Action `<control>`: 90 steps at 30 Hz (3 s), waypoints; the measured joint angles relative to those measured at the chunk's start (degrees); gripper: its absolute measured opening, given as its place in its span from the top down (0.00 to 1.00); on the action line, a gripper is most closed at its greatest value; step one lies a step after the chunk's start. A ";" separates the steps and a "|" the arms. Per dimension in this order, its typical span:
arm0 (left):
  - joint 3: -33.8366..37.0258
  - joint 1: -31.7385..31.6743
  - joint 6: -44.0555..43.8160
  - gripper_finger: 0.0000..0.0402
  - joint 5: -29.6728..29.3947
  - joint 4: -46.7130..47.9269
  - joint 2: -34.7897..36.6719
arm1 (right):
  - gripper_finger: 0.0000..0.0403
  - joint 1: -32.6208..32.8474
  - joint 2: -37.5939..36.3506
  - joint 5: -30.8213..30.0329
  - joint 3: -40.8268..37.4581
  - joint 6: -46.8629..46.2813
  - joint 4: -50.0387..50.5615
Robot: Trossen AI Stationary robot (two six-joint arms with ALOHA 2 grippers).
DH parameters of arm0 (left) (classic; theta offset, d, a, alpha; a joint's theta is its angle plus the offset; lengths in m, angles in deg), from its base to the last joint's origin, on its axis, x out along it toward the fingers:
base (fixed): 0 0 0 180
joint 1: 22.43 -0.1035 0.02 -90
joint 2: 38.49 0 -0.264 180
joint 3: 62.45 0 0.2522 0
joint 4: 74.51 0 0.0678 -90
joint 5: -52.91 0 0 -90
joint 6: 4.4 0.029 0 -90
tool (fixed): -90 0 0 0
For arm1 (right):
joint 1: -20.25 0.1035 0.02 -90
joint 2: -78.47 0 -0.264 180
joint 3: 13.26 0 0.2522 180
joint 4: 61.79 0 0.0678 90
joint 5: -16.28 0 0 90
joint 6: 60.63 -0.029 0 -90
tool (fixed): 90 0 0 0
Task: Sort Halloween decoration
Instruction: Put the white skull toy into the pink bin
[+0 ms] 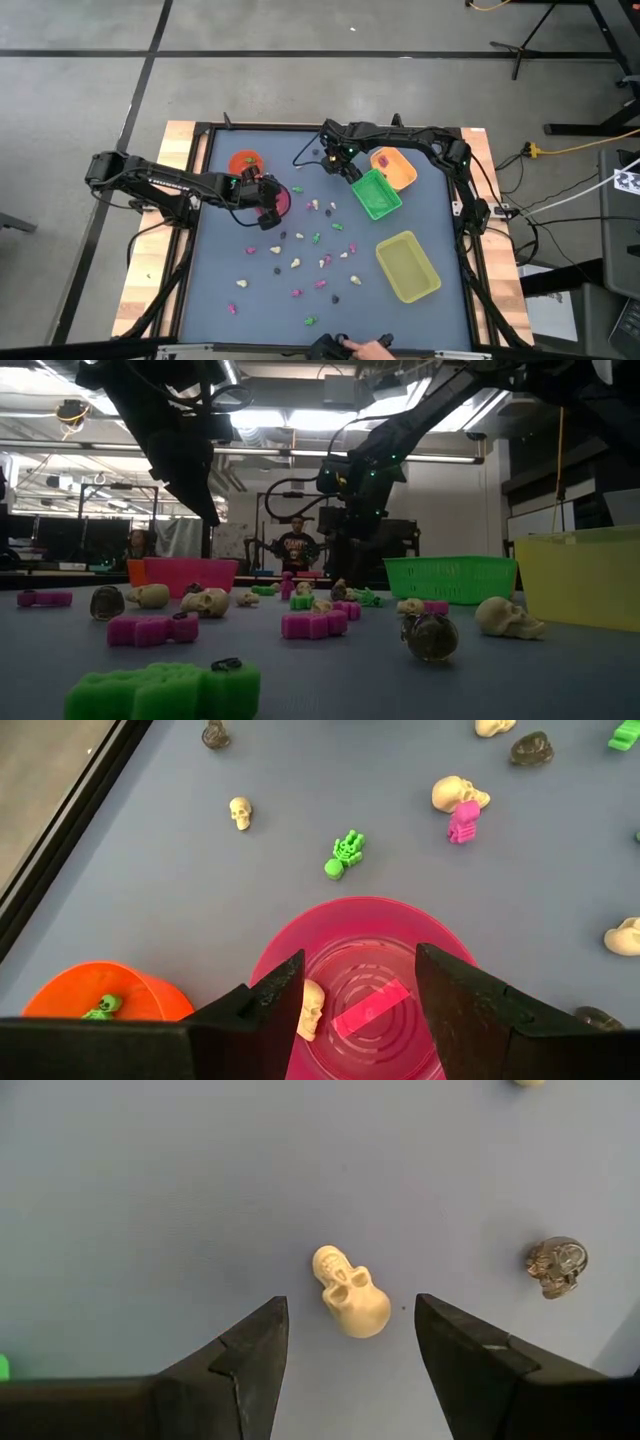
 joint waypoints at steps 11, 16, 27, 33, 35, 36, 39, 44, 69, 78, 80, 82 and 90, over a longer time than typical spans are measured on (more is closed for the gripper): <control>0.00 0.00 0.00 0.56 0.00 0.00 0.00 | 0.65 0.02 0.00 -0.53 0.00 -0.31 -1.35; 0.00 0.00 0.00 0.56 0.00 0.00 0.00 | 0.74 0.02 -0.02 -0.88 0.00 -0.35 -1.61; 0.00 -0.02 0.00 0.56 0.00 0.00 0.00 | 0.79 1.02 -0.13 -0.68 0.00 -0.85 1.27; 0.00 -0.02 0.01 0.56 0.00 0.00 0.00 | 0.79 2.33 -0.20 -1.41 0.09 -0.94 3.76; 0.01 -0.01 0.00 0.56 0.01 0.01 0.00 | 0.79 3.03 -0.24 -1.56 0.09 -0.94 4.59; 0.00 0.00 0.00 0.56 0.00 0.00 0.00 | 0.79 3.33 -0.24 -1.58 0.09 -0.94 4.86; 0.00 0.00 0.00 0.56 0.02 0.00 0.00 | 0.79 3.95 -0.24 -1.58 0.09 -0.94 5.43; 0.00 -0.02 0.00 0.56 0.02 0.00 0.00 | 0.79 4.57 -0.24 -1.64 0.09 -0.96 5.61; 0.00 0.00 0.15 0.56 0.02 0.00 0.00 | 0.79 4.57 -0.05 -3.00 1.08 -1.99 7.59; -0.40 0.00 0.16 0.56 0.05 0.55 -0.01 | 0.79 5.55 0.09 -3.89 2.97 -2.00 9.03; -1.87 0.00 0.42 0.56 0.41 1.21 -0.02 | 0.79 5.93 0.09 -4.06 2.99 -2.01 8.93; -3.78 0.00 1.34 0.56 1.44 1.91 -0.02 | 0.79 6.51 0.09 -5.03 2.99 -1.99 8.90; -13.16 0.09 3.61 0.56 6.31 8.93 -0.02 | 0.79 9.91 0.00 -10.99 3.04 -1.52 8.17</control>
